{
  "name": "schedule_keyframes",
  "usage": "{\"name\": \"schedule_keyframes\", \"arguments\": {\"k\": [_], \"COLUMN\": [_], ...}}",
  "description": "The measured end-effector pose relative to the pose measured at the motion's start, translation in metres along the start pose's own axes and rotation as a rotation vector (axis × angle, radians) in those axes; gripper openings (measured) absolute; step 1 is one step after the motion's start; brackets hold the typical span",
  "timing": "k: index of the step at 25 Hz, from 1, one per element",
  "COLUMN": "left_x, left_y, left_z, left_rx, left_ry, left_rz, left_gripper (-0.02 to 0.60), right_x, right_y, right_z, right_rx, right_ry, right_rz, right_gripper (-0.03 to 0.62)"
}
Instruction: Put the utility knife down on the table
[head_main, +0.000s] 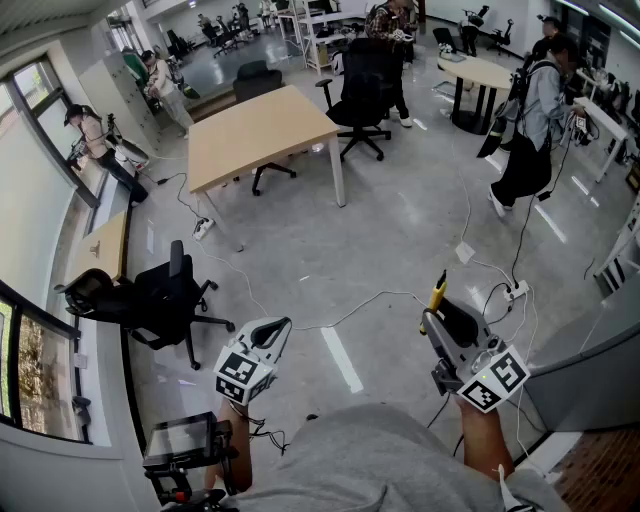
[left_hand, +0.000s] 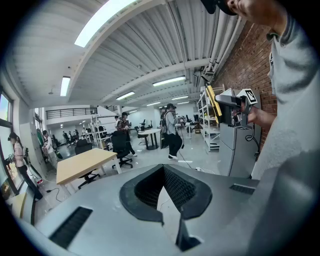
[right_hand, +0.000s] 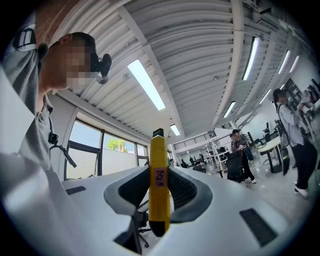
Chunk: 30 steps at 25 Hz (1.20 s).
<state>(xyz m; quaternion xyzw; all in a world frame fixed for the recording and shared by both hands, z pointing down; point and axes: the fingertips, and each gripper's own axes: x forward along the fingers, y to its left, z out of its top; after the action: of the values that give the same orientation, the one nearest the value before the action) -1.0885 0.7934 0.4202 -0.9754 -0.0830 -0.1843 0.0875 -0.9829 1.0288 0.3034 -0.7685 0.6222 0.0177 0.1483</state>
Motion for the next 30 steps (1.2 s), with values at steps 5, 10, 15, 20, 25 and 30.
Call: {"name": "schedule_keyframes", "arguments": {"k": [5,10,15,20,25,30], "left_x": [0.017,0.041,0.066,0.075,0.069,0.061], "left_y": [-0.017,-0.032,-0.057,-0.066,-0.046,-0.012], "left_z": [0.011,0.028,0.042,0.043,0.033,0.019], "left_rx": [0.039,0.073,0.11,0.127,0.106,0.075], "left_ry": [-0.016,-0.018,-0.02,-0.019,-0.011,-0.012], "left_rz": [-0.037,-0.081,-0.15,-0.194,-0.188,-0.181], "left_gripper": [0.005,0.005,0.005,0.005,0.005,0.005], "right_x": [-0.03,-0.056,-0.082,-0.089,-0.075,-0.048], "right_y": [-0.01,-0.024,-0.032,-0.031,-0.032,-0.033], "right_z": [0.007,0.014,0.018,0.013,0.007,0.002], "right_rx": [0.001,-0.002,0.007,0.038,0.064,0.054], "right_ry": [-0.012,-0.034,-0.048,-0.046,-0.034,-0.015], "right_rz": [-0.033,-0.081,-0.124,-0.137,-0.142,-0.171], "right_gripper": [0.118,0.118,0.118,0.118,0.118,0.118]}}
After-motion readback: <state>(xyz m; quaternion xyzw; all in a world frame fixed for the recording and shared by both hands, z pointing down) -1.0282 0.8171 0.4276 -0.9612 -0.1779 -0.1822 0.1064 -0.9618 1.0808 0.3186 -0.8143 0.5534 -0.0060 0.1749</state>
